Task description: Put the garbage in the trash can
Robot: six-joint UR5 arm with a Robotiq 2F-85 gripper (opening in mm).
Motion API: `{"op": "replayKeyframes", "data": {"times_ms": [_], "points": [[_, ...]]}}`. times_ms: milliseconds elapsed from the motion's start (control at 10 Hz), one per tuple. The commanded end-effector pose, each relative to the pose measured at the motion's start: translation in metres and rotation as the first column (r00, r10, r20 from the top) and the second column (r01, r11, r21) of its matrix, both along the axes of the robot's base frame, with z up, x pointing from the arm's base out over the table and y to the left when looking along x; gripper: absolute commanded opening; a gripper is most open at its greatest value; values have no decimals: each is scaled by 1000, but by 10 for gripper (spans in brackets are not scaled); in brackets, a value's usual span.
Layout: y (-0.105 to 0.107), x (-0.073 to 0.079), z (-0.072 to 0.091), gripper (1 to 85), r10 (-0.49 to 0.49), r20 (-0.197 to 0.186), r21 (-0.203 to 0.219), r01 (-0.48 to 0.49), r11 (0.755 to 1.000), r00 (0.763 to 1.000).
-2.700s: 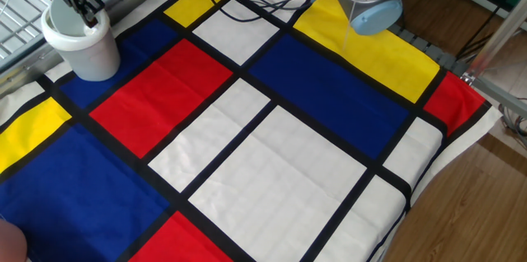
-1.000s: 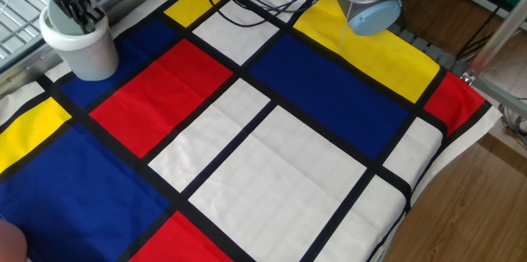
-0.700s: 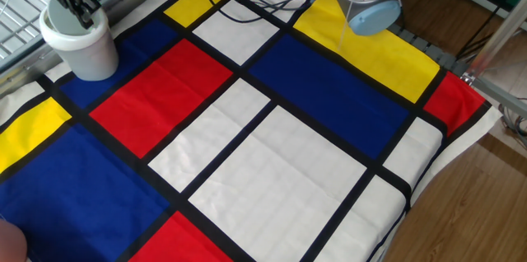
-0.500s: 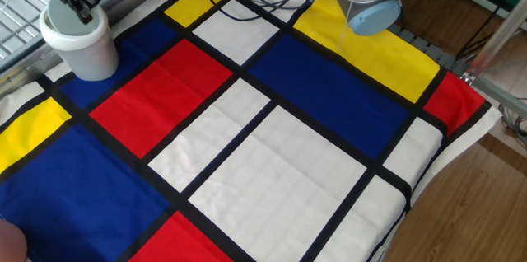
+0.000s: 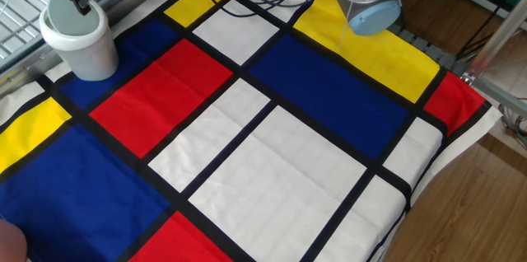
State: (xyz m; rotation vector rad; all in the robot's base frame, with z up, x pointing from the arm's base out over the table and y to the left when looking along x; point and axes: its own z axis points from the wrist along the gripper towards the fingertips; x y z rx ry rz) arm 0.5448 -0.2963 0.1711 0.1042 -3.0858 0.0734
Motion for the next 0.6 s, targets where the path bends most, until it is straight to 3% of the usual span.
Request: {"op": "replayKeyframes", "data": {"times_ms": [0,500], "points": [[-3,1,-3,10,12,7,19,-12,1000,1000],[-17,5,-17,10,32,25,17,-33,999,999]]}}
